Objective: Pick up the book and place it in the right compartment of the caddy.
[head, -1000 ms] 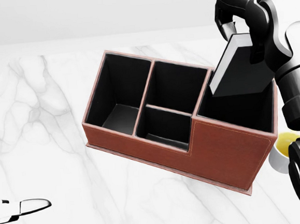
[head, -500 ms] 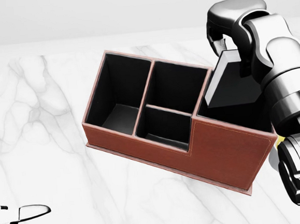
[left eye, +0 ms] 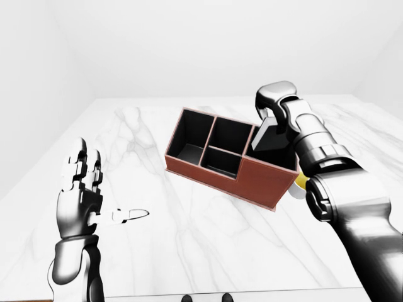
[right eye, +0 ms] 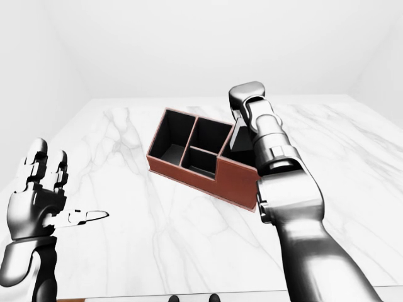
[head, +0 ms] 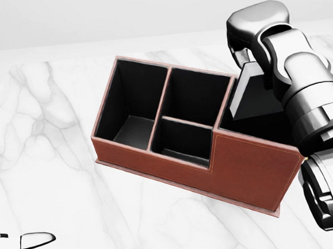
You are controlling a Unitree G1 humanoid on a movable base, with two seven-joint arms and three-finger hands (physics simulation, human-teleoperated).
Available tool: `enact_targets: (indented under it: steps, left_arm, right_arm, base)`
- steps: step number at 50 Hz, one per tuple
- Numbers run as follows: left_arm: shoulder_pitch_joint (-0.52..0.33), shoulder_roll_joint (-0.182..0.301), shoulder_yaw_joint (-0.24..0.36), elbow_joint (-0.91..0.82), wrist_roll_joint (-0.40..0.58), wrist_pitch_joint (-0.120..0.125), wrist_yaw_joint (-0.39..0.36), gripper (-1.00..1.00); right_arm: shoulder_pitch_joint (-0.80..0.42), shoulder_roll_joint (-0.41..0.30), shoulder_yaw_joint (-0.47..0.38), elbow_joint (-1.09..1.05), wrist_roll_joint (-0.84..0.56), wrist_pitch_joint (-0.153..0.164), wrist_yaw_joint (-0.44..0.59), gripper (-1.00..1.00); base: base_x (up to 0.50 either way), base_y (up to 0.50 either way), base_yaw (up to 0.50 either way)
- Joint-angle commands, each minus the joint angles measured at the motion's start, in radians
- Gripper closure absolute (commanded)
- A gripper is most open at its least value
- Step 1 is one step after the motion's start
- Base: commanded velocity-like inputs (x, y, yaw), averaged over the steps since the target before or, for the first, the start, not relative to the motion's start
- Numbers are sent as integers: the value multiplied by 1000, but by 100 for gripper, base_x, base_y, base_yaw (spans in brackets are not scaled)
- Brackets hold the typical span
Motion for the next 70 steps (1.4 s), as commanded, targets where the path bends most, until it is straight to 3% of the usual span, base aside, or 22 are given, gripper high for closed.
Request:
enact_targets:
  steps: [1,12,21,31,40,52,70]
  left_arm:
    - [7,-2,6,12,-5,-16,-8,-100]
    - [13,-6,5,12,-3,-22,-12,-100]
    - [17,-8,3,7,-3,-23,-14,-100]
    - [22,-11,9,-20,-4,-8,-20,-100]
    - [27,-15,11,-17,-3,-14,-26,-100]
    - [66,-41,-5,-57,1,-25,-47,-100]
    - [80,-56,-18,-58,12,-42,-62,-100]
  right_arm:
    - [0,10,13,24,-47,38,-89,100]
    - [14,9,11,46,-54,88,-125,100]
    - [30,15,10,58,-59,110,-150,100]
    - [41,26,3,70,-39,121,-164,100]
    - [54,34,1,79,-33,128,-177,100]
    - [76,43,2,87,-35,160,-196,100]
    - [99,53,-1,96,-37,160,-212,100]
  base:
    - [0,0,0]
    - [0,0,0]
    - [0,0,0]
    - [0,0,0]
    - [0,0,0]
    - [0,0,0]
    - [0,0,0]
